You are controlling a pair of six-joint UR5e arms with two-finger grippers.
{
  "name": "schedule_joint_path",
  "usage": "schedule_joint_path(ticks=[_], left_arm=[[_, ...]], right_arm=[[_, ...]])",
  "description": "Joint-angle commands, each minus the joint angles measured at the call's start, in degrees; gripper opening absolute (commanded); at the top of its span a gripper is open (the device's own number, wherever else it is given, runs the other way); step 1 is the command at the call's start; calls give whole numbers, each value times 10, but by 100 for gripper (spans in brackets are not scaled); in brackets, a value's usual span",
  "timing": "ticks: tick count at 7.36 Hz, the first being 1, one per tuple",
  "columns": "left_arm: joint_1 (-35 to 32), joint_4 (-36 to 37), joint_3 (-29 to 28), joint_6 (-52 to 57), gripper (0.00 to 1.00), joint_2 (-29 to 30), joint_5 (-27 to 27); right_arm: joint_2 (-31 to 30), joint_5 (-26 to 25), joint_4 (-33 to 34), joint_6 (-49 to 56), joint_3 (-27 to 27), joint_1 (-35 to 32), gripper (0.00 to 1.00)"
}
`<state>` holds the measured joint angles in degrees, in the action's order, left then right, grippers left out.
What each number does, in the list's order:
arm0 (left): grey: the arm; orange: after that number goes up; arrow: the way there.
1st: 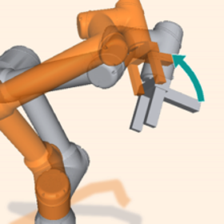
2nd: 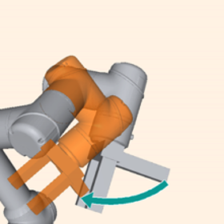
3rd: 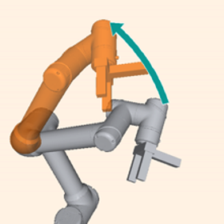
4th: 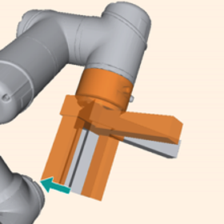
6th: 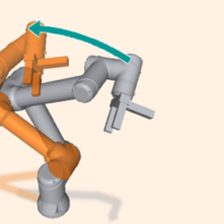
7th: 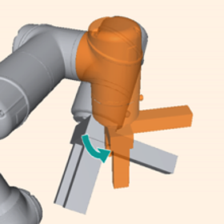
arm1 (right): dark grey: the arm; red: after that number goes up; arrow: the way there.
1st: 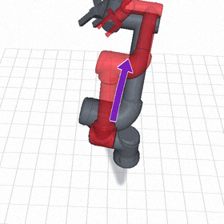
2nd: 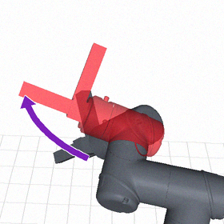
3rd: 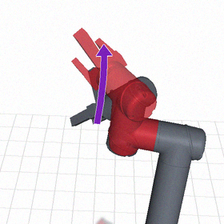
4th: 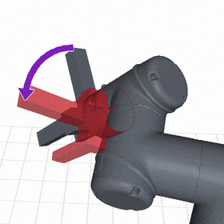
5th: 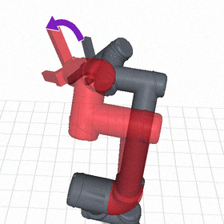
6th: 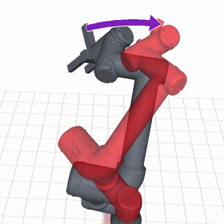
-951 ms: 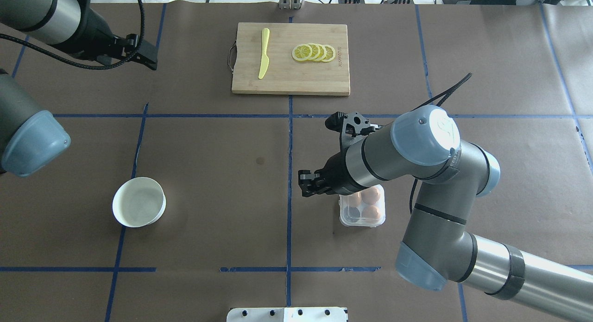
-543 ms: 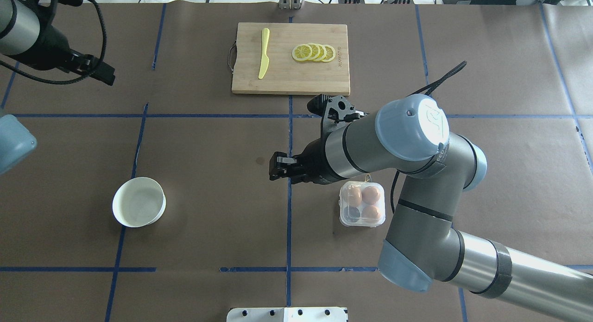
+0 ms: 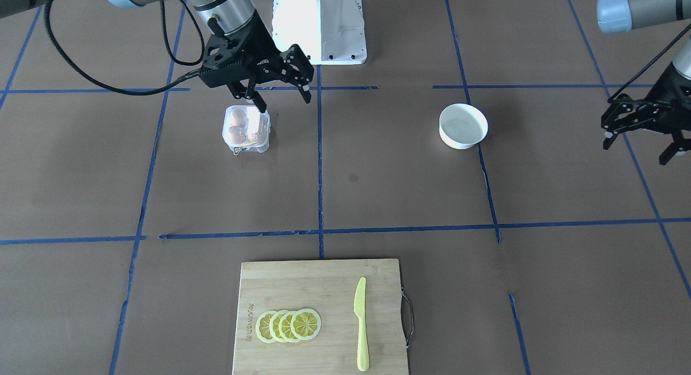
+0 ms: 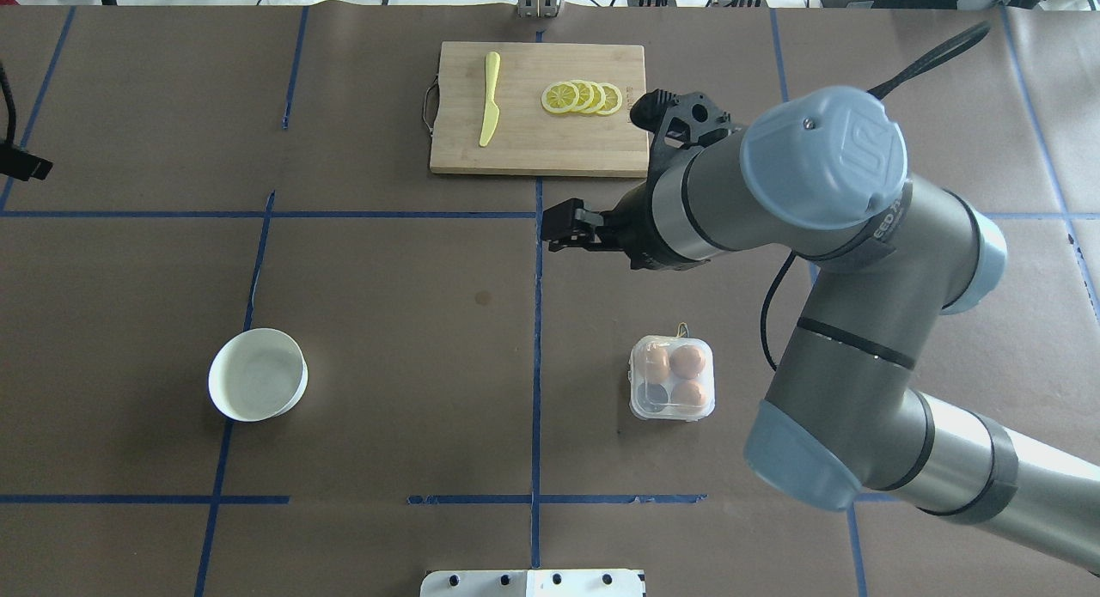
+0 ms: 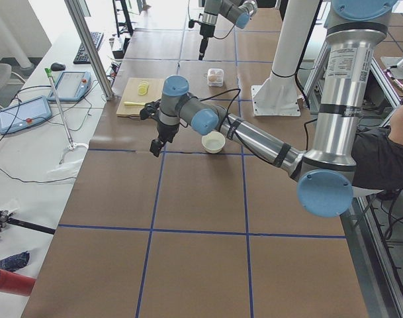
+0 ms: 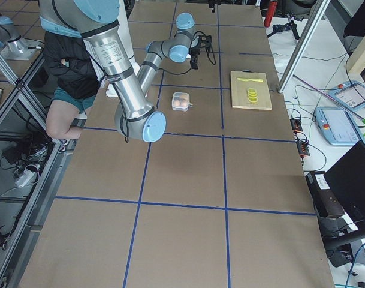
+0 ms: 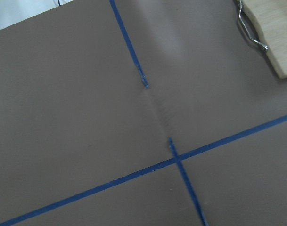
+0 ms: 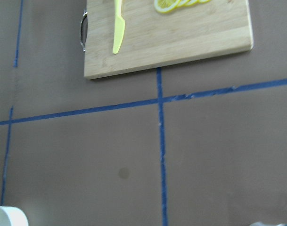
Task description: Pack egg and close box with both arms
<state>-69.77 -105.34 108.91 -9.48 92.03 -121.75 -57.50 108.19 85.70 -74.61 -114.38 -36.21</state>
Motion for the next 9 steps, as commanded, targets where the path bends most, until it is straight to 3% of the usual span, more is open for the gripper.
schedule_joint_path(ticks=[1, 3, 5, 7, 9], left_arm=[[-24, -127, -58, 12, 100, -57, -42], [-82, -117, -69, 89, 100, -71, -45], [-130, -38, -72, 180, 100, -64, -38], [-159, 18, -86, 282, 100, -62, -41], [-173, 62, -93, 331, 100, -70, -45]], right_arm=[[-9, 47, 139, 205, -1, -86, 100], [-67, 118, 209, 455, 5, -207, 100], [-161, 170, 221, 651, 7, -311, 100], [-259, 253, 214, 817, 47, -418, 100], [-331, 290, 213, 900, 83, -508, 100]])
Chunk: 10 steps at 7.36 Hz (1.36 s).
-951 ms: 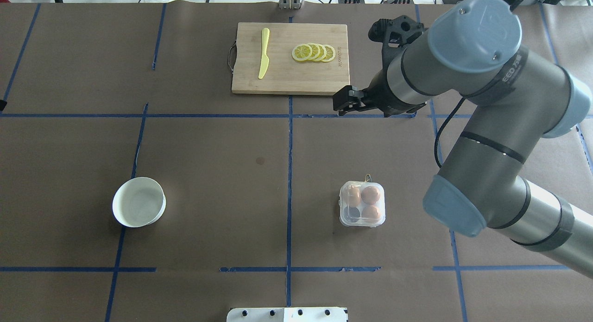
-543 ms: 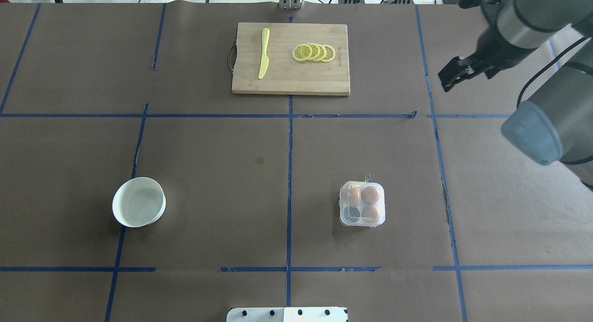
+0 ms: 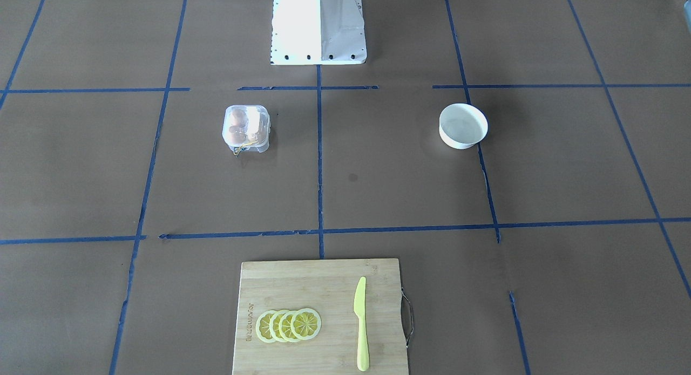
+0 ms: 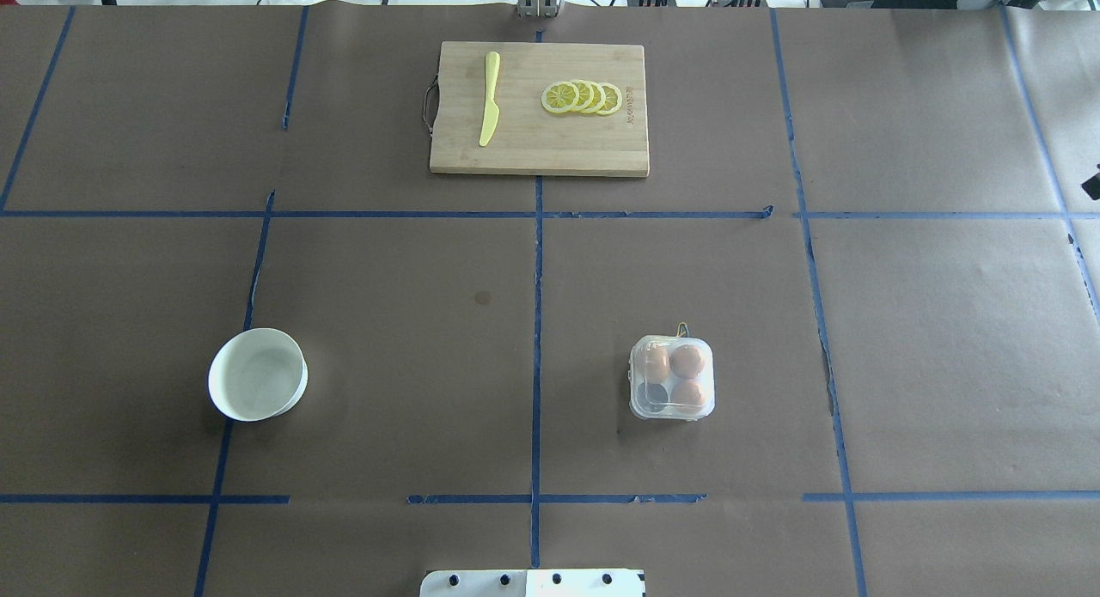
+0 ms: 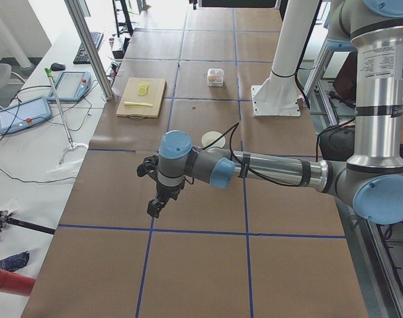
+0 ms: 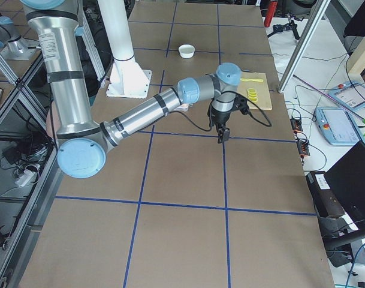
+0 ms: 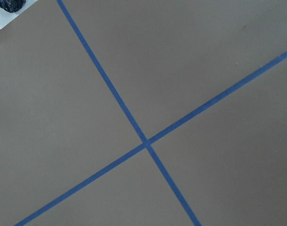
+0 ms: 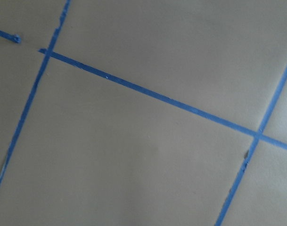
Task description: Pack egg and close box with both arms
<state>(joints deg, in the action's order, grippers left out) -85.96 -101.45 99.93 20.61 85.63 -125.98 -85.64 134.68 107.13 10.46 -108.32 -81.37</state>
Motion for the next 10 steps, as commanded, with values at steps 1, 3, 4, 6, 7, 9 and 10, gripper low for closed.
schedule_joint_path(ticks=[1, 3, 4, 6, 7, 9, 10], left_arm=[[-17, 20, -4, 30, 100, -13, -5], [-36, -1, -13, 40, 100, -1, 0], [-35, -11, -40, 30, 100, 0, -2], [-35, 36, -44, -110, 100, -1, -16], [-35, 40, -52, -192, 100, -2, -83], [-35, 38, -54, -251, 100, -12, -113], [-35, 29, -54, -246, 100, -21, -112]], right_arm=[[-51, 13, -2, 48, 18, -58, 100], [-66, 6, -2, 47, 25, -68, 100], [-65, 5, -2, 43, 35, -68, 100], [-77, 7, -1, 42, 38, -74, 100], [-78, 6, -1, 42, 39, -74, 100], [-84, 10, -1, 42, 50, -93, 100], [-84, 10, -1, 42, 51, -97, 100]])
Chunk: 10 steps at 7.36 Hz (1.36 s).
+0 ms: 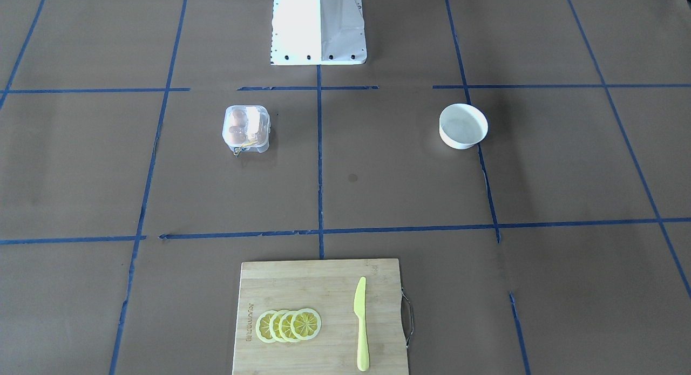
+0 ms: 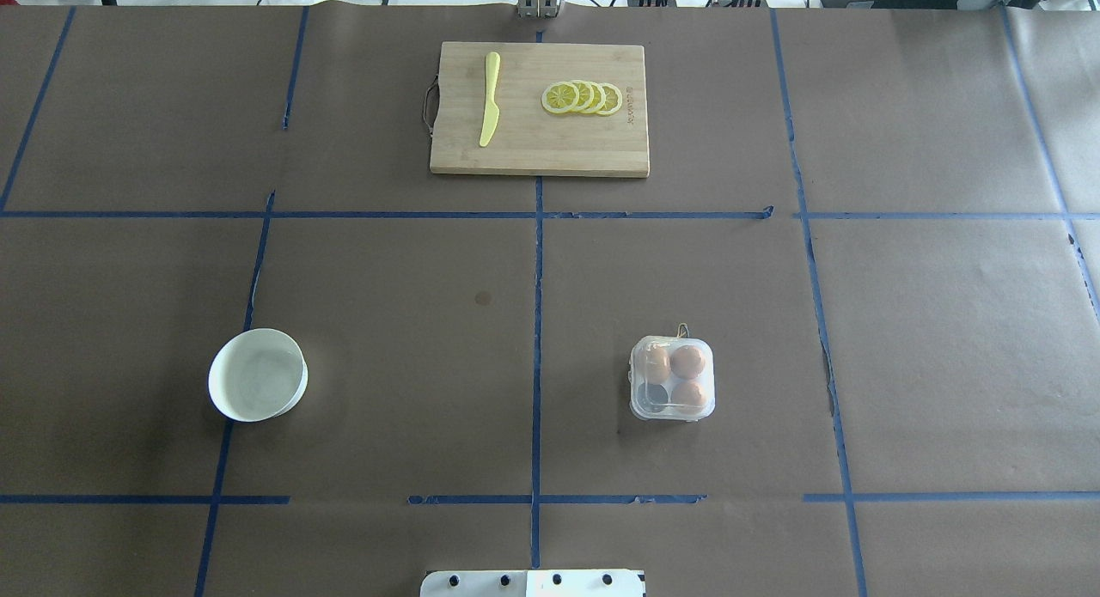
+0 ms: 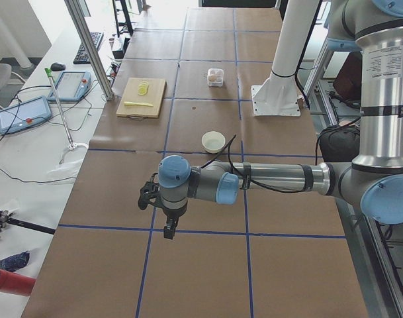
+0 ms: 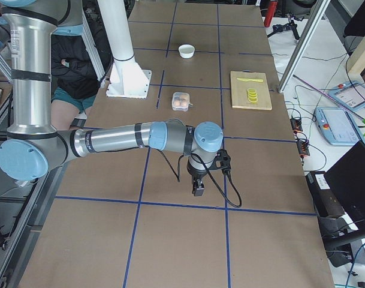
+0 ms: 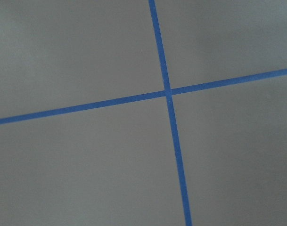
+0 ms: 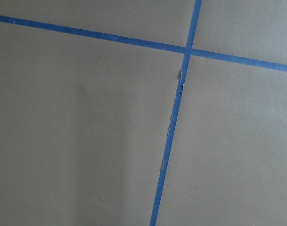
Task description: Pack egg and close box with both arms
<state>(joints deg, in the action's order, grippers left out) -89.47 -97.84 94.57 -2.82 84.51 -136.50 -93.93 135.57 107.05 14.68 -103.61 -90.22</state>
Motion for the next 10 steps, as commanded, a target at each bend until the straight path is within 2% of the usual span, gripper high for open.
schedule_joint_path(ticks=[1, 3, 5, 7, 9, 10], left_arm=[[1, -4, -2, -16, 100, -9, 2], [3, 1, 3, -17, 100, -4, 68], [4, 5, 3, -20, 100, -4, 64], [4, 5, 1, -34, 100, -2, 25], [4, 3, 2, -33, 100, -2, 21], [4, 3, 3, -33, 100, -1, 21]], right_arm=[[-2, 1, 0, 0, 7, -14, 100], [-3, -4, -1, 2, 11, -22, 100], [-3, -4, -1, 3, 20, -29, 100], [-3, -4, -3, 3, 37, -35, 100], [-3, -21, -57, 2, 69, -41, 100], [-2, -24, -62, -5, 71, -41, 100]])
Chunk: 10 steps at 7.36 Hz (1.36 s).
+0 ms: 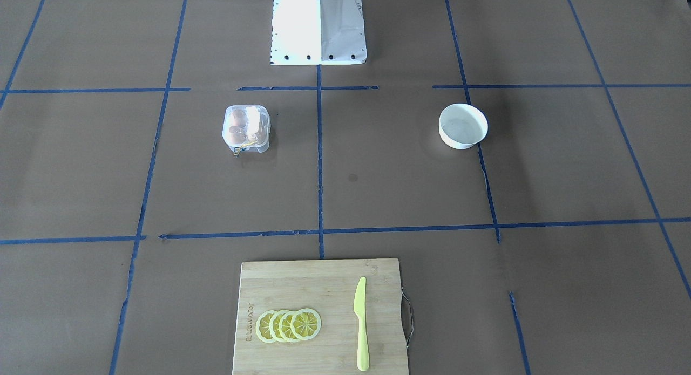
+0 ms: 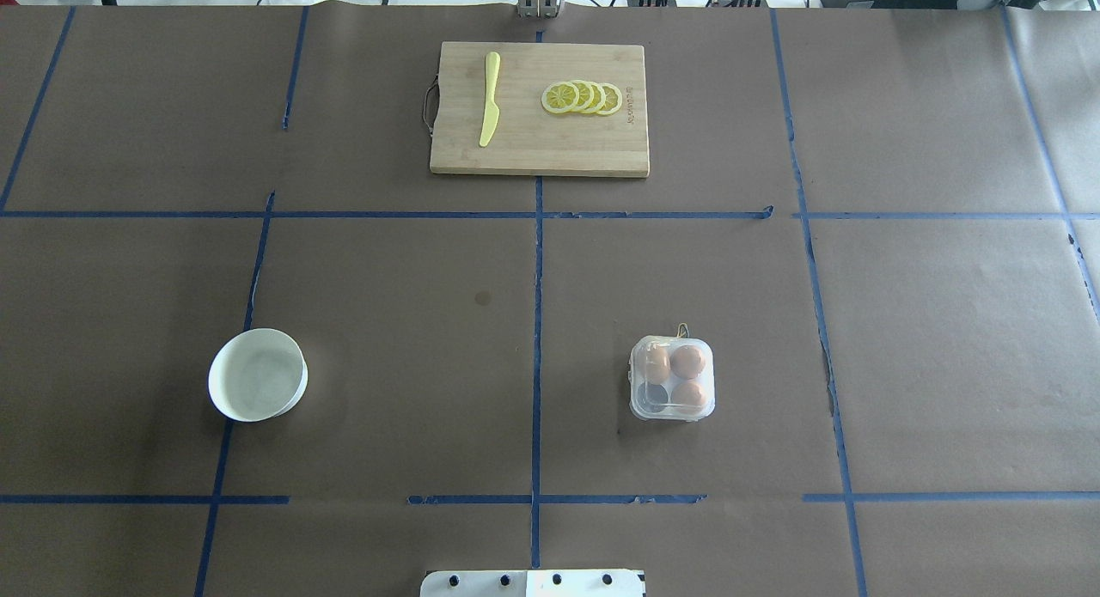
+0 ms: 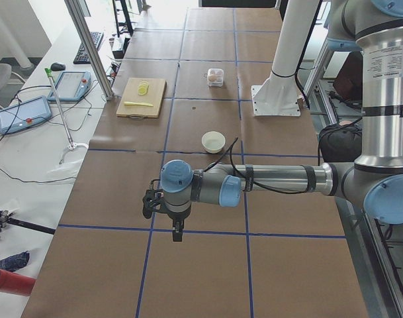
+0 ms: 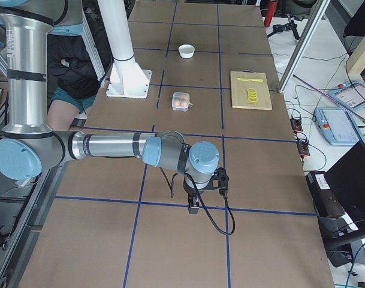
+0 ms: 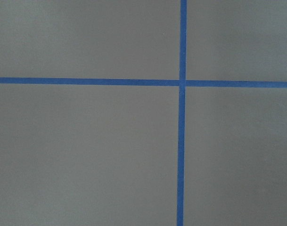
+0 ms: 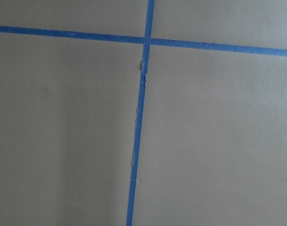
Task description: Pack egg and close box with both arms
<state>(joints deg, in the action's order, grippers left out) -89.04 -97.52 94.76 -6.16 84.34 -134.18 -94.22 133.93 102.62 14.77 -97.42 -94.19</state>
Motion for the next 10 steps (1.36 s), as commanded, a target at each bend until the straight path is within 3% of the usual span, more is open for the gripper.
schedule_joint_path(ticks=[1, 3, 10], left_arm=[[0, -1, 2, 0, 100, 1, -2], [0, -2, 3, 0, 100, 1, -2], [1, -2, 3, 0, 100, 1, -3]], right_arm=[[-1, -8, -37, -19, 10, -1, 100], [-2, -5, -81, -80, 11, -1, 100], [2, 16, -84, -99, 11, 8, 100]])
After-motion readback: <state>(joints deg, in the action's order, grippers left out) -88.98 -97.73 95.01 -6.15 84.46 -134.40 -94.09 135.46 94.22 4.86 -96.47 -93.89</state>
